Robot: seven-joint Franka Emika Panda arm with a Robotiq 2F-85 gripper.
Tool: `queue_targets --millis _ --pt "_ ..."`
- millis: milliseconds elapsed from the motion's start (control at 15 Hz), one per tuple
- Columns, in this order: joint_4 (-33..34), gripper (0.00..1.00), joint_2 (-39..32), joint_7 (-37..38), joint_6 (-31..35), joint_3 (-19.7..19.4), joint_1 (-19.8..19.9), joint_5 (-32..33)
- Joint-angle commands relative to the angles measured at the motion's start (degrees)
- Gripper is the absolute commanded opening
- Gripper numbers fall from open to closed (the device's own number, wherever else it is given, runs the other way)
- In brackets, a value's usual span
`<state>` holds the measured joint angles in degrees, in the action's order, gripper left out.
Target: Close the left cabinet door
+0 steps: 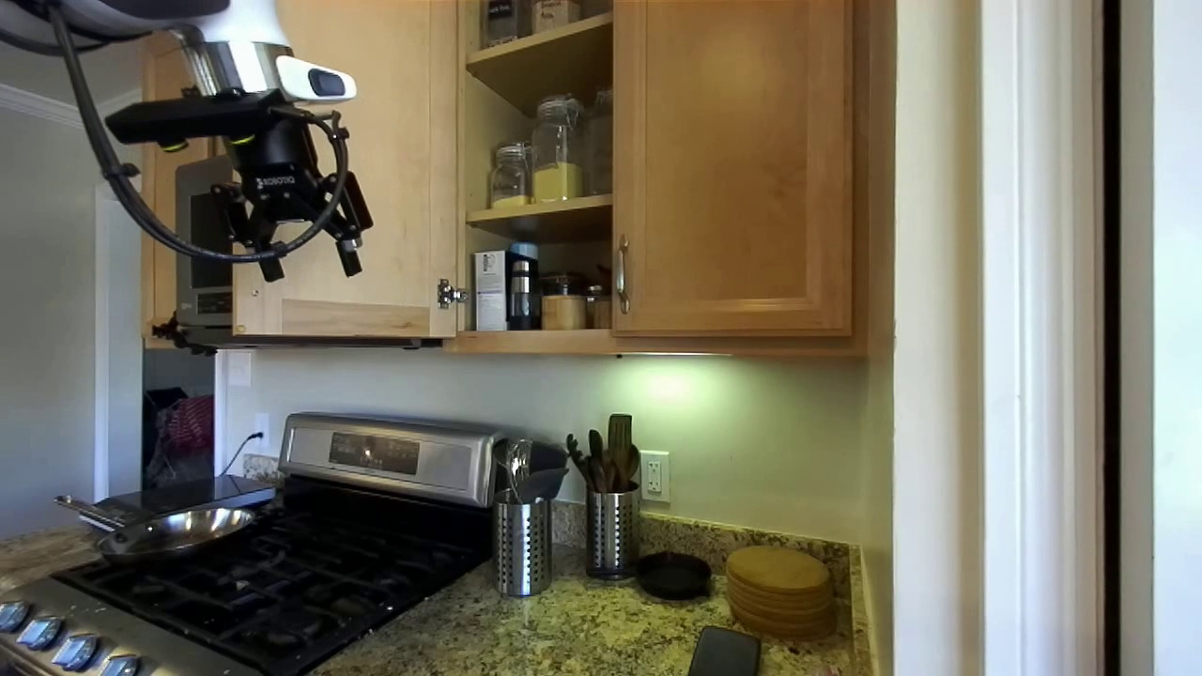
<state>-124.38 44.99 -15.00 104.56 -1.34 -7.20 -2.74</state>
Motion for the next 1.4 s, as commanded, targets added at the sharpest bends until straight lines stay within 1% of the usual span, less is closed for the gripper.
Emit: queue_targets --millis 0,200,267,333,800,933,1067,1333 --pt "0.72 1.0 0.93 0.12 0.08 1.43 -2.62 -3.3" --pt "0.06 1.0 1.05 0.14 1.71 3.18 -3.48 -4.41" --pt "-0.07 1.0 1.0 -0.22 1.87 3.35 -3.8 -4.59" --pt "1.12 1.0 0.0 0.24 0.38 3.43 -2.93 -3.34" --pt "1.12 1.0 0.0 0.25 0.45 3.82 -3.2 -3.39" --pt "1.78 1.0 -0.52 0.32 0.86 4.45 -3.74 -3.78" --pt "3.25 1.0 -1.38 1.03 1.24 5.88 -4.59 -4.76" --pt "6.36 1.0 -2.91 3.13 2.57 10.33 -6.28 -6.19"
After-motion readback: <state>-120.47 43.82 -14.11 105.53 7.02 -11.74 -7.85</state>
